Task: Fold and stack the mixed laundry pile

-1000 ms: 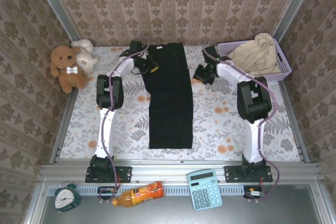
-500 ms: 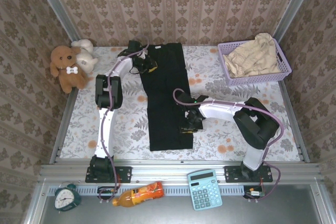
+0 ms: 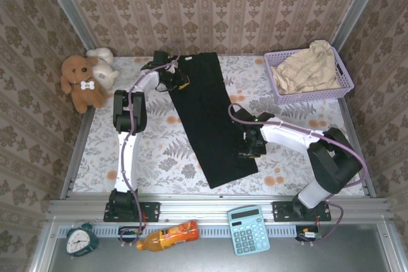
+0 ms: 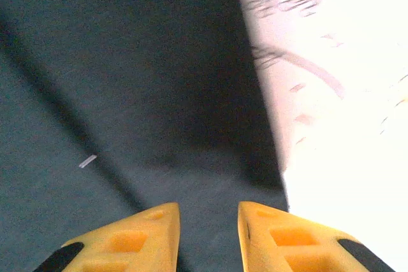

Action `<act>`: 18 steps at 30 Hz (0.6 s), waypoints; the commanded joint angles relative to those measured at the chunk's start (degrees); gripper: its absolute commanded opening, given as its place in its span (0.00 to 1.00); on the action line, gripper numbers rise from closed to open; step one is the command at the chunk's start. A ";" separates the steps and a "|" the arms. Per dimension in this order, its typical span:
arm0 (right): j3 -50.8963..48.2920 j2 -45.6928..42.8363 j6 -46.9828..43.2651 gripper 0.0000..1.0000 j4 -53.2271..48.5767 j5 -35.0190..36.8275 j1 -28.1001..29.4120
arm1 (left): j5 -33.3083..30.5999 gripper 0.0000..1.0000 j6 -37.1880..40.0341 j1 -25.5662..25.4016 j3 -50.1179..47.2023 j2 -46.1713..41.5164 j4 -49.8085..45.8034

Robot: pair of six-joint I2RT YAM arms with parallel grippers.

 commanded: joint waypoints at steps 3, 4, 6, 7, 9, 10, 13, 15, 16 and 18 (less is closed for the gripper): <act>6.38 -3.83 0.23 0.34 -5.81 2.65 12.31 | -2.09 0.22 0.80 0.76 -2.96 1.88 -4.99; 6.63 -3.32 0.35 0.36 -5.71 3.22 14.21 | -2.15 0.22 0.79 0.76 -2.93 1.66 -4.91; 6.96 -1.87 0.41 0.37 -5.00 4.45 18.44 | -2.53 0.22 0.98 0.76 -2.70 1.44 -4.90; 7.16 -1.01 0.59 0.38 -4.66 4.86 19.68 | -2.67 0.22 1.06 0.78 -2.61 1.44 -4.99; 8.40 1.37 0.56 0.39 -3.85 5.60 21.99 | -2.92 0.22 0.99 0.80 -2.36 1.44 -5.08; 9.12 2.77 0.31 0.39 -3.38 6.13 22.80 | -2.94 0.22 0.81 0.78 -2.38 1.45 -5.08; 10.63 7.22 -0.68 0.40 -1.84 8.27 24.69 | -3.20 0.22 0.66 0.67 -2.76 1.35 -4.95; 10.79 9.78 -0.76 0.40 -0.47 9.18 25.19 | -3.38 0.22 0.62 0.58 -3.37 1.11 -4.95; 10.66 10.91 -0.81 0.40 0.43 9.51 25.28 | -3.50 0.22 0.56 0.58 -3.73 1.00 -4.84; 10.14 12.92 -0.98 0.40 2.07 10.12 25.31 | -3.55 0.22 0.44 0.61 -4.60 0.87 -4.51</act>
